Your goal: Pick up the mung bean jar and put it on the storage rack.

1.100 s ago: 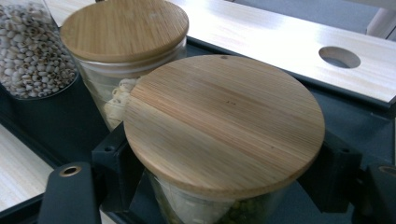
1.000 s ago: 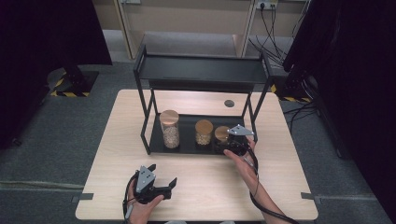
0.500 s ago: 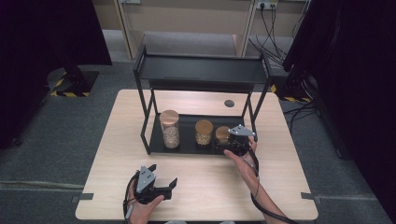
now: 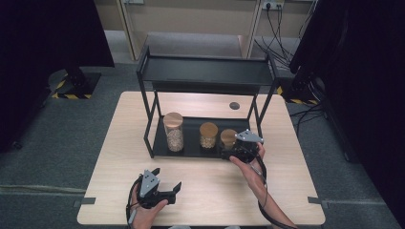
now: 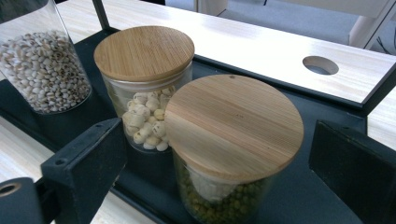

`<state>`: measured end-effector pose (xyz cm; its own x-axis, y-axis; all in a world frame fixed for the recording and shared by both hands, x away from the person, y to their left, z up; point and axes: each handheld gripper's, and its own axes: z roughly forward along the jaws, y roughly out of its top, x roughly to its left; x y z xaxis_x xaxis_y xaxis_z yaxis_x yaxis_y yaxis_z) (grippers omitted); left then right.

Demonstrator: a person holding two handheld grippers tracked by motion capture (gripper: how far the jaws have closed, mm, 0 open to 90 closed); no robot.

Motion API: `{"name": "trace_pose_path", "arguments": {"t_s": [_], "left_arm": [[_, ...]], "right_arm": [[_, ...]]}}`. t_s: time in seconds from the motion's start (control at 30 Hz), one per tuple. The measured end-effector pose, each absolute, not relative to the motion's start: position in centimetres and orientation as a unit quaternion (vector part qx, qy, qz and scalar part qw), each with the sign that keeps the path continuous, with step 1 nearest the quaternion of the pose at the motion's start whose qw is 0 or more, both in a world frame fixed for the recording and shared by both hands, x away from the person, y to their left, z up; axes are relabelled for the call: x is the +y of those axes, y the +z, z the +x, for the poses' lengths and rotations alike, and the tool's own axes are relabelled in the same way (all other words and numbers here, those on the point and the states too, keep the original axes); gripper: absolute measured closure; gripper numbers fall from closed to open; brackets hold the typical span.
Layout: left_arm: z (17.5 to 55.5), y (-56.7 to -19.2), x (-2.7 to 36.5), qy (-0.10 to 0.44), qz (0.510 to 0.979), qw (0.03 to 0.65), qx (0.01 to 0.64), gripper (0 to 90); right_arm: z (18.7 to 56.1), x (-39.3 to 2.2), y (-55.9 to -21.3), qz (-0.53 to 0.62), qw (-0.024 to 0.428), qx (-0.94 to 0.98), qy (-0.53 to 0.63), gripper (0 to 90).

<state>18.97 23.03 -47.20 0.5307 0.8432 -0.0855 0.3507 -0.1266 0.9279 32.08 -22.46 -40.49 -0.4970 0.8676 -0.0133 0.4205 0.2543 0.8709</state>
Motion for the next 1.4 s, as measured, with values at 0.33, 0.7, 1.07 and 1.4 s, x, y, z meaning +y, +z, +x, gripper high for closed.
{"name": "trace_pose_path", "arguments": {"t_s": [0.33,0.7,1.07,1.4], "left_arm": [[19.0,-47.2,23.0,0.242,0.71,0.51,0.42,3.4],[18.9,-47.2,23.0,0.242,0.71,0.51,0.42,3.4],[18.9,-47.2,23.0,0.243,0.71,0.51,0.42,3.4],[18.9,-47.2,23.0,0.243,0.709,0.511,0.421,3.5]], "right_arm": [[30.7,-23.0,-40.0,0.423,0.258,0.741,0.453,2.8],[29.2,-24.0,-39.4,0.4,0.251,0.745,0.471,2.7],[27.8,-25.1,-39.1,0.386,0.246,0.747,0.482,2.7],[26.9,-26.0,-39.4,0.374,0.231,0.75,0.494,2.7]]}}
